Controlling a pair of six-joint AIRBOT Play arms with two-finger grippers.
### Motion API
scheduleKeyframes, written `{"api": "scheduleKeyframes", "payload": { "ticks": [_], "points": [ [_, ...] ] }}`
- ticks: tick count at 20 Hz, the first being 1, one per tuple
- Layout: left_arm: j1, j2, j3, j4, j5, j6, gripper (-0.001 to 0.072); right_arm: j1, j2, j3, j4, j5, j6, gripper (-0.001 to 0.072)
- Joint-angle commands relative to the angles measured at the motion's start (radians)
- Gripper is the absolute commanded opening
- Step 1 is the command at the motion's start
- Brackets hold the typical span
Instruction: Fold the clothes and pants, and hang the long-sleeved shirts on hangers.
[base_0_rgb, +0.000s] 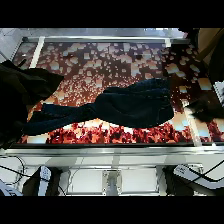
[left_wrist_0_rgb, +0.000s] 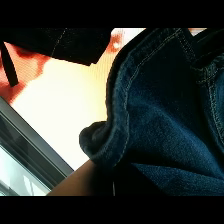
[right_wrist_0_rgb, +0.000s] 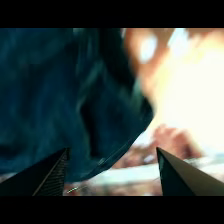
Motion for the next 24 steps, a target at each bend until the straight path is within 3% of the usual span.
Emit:
{"api": "scheduleKeyframes", "payload": {
  "ticks": [1, 5, 10, 11, 13, 14, 15, 16, 17, 20, 24],
  "points": [
    [0.001, 0.0, 0.0, 0.0, -0.003, 0.003, 0.0022, -0.008, 0.038, -0.348, 0.221, -0.171, -0.127, 0.0637],
    [0.001, 0.0, 0.0, -0.007, -0.003, 0.003, 0.0022, 0.103, 0.038, -0.41, 0.203, -0.335, -0.149, 0.0636],
    [0.001, 0.0, 0.0, -0.007, -0.003, 0.003, 0.0022, 0.294, 0.037, -0.407, 0.317, -0.613, -0.135, 0.062],
    [0.001, 0.0, 0.0, -0.007, -0.003, 0.003, 0.0022, 0.32, 0.037, -0.407, 0.331, -0.658, -0.132, 0.0575],
    [0.001, 0.0, 0.0, -0.007, -0.002, 0.003, 0.0022, 0.348, 0.037, -0.407, 0.385, -0.717, -0.132, 0.0552],
    [0.001, 0.0, 0.0, -0.007, 0.002, 0.003, 0.0022, 0.351, 0.037, -0.407, 0.409, -0.73, -0.132, 0.0492],
    [0.001, 0.0, 0.0, -0.007, 0.008, 0.003, 0.0022, 0.351, 0.037, -0.402, 0.414, -0.734, -0.133, 0.0383],
    [0.001, 0.0, 0.0, -0.007, 0.021, 0.003, 0.0022, 0.351, 0.037, -0.39, 0.414, -0.732, -0.133, 0.018],
    [0.001, 0.0, 0.001, -0.007, 0.044, 0.003, 0.0022, 0.35, 0.039, -0.367, 0.414, -0.715, -0.134, 0.0056],
    [0.001, 0.0, 0.043, -0.007, 0.117, 0.004, 0.0022, 0.296, 0.061, -0.233, 0.356, -0.554, -0.135, 0.0046],
    [0.001, -0.003, 0.193, -0.006, 0.163, 0.049, 0.0022, 0.067, 0.163, -0.055, 0.076, -0.24, -0.047, 0.0045]
  ]
}}
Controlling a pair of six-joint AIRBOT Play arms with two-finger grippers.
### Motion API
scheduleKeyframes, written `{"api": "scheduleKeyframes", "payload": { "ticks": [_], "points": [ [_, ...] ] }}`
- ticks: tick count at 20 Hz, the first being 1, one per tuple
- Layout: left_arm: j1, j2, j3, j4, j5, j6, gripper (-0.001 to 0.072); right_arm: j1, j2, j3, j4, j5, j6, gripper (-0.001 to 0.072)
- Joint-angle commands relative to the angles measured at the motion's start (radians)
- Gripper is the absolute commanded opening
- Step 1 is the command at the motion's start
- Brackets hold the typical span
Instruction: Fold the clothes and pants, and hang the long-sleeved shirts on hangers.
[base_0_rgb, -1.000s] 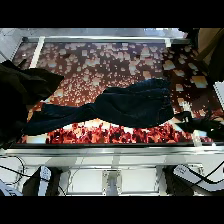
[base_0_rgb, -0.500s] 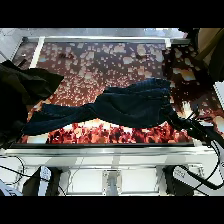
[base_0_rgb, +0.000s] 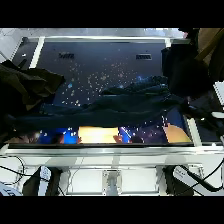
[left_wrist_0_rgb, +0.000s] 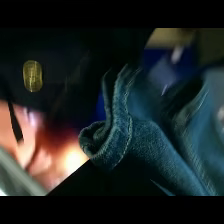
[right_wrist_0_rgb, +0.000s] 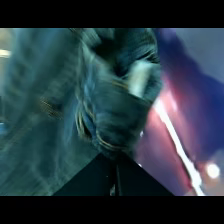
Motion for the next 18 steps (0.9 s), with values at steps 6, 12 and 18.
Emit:
{"api": "scheduleKeyframes", "payload": {
  "ticks": [6, 12, 18],
  "points": [
    [-0.001, -0.007, 0.034, 0.036, -0.091, 0.02, 0.0022, -0.444, 0.145, 0.095, -0.506, 0.475, 0.04, 0.0046],
    [-0.001, -0.006, -0.207, 0.193, -0.113, 0.02, 0.0022, -0.578, 0.145, -0.052, -0.61, 0.395, 0.04, 0.0046],
    [0.002, -0.002, -0.239, 0.192, -0.131, 0.018, 0.072, -0.577, 0.145, 0.004, -0.659, 0.52, 0.076, 0.0581]
  ]
}}
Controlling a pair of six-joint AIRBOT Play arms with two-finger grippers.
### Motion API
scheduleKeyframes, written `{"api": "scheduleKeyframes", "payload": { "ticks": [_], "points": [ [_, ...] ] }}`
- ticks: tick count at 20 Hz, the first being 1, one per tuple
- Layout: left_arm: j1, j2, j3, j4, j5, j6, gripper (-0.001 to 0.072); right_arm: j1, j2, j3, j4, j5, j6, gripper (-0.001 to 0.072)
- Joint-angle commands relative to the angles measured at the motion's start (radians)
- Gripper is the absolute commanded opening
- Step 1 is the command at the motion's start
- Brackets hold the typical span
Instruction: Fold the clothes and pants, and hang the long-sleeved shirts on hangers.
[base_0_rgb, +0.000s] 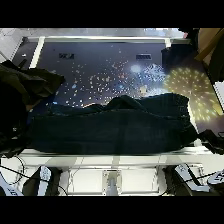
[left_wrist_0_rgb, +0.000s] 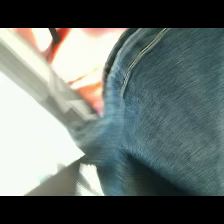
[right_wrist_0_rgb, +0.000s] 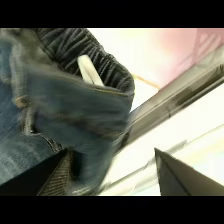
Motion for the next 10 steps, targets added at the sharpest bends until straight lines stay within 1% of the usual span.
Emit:
{"api": "scheduleKeyframes", "payload": {
  "ticks": [1, 2, 3, 4, 5, 6, 7, 8, 10],
  "points": [
    [0.005, 0.01, 0.016, -0.01, -0.032, -0.008, 0.0702, -0.008, 0.0, 0.08, -0.027, 0.107, 0.057, 0.058],
    [0.004, 0.021, 0.058, -0.038, -0.031, -0.008, 0.0702, -0.008, 0.0, 0.146, -0.022, 0.127, 0.083, 0.0579],
    [0.004, 0.035, 0.115, -0.111, -0.014, -0.01, 0.0702, -0.008, 0.0, 0.232, 0.002, 0.141, 0.094, 0.0579],
    [0.004, 0.041, 0.169, -0.217, 0.03, -0.011, 0.0702, -0.006, 0.0, 0.313, 0.048, 0.14, 0.116, 0.0579],
    [-0.006, 0.035, 0.214, -0.343, 0.102, 0.011, 0.0702, 0.0, 0.0, 0.387, 0.144, 0.124, 0.134, 0.0578],
    [-0.029, 0.009, 0.246, -0.426, 0.145, 0.045, 0.0702, 0.021, 0.0, 0.433, 0.273, 0.083, 0.134, 0.0578],
    [-0.069, -0.046, 0.276, -0.459, 0.148, 0.061, 0.0702, 0.057, 0.0, 0.452, 0.371, 0.05, 0.132, 0.0578],
    [-0.117, -0.111, 0.298, -0.459, 0.148, 0.061, 0.0702, 0.117, 0.0, 0.454, 0.431, 0.012, 0.126, 0.0578],
    [-0.217, -0.263, 0.341, -0.5, 0.165, 0.061, 0.0702, 0.266, -0.01, 0.454, 0.417, -0.046, 0.127, 0.0577]
  ]
}}
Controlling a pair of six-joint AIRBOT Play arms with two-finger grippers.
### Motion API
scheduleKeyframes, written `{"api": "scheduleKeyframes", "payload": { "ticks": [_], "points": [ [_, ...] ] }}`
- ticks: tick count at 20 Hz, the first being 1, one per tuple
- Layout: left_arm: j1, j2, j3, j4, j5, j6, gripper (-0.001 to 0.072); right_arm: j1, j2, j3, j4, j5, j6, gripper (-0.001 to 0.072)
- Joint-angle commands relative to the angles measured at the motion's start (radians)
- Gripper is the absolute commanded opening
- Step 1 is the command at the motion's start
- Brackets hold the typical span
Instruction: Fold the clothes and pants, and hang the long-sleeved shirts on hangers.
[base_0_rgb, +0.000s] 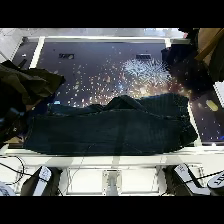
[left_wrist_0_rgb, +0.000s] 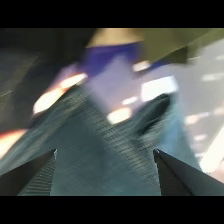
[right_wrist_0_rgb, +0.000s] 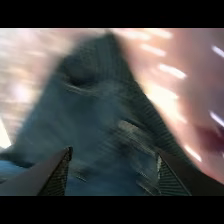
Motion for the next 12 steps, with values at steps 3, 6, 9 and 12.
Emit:
{"api": "scheduleKeyframes", "payload": {
  "ticks": [3, 6, 9, 12],
  "points": [
    [-0.21, -0.371, 0.176, -0.137, 0.06, 0.021, 0.0702, 0.319, -0.024, 0.05, 0.095, -0.14, 0.025, 0.056],
    [-0.251, -0.56, 0.333, -0.138, -0.039, 0.025, 0.0701, 0.416, -0.026, 0.05, 0.094, -0.168, 0.046, 0.056],
    [-0.249, -0.689, 0.486, -0.143, -0.183, 0.029, 0.0701, 0.432, -0.026, 0.05, 0.093, -0.169, 0.05, 0.056],
    [-0.248, -0.751, 0.562, -0.124, -0.203, 0.029, 0.0675, 0.432, -0.026, 0.05, 0.093, -0.169, 0.05, 0.056]
  ]
}}
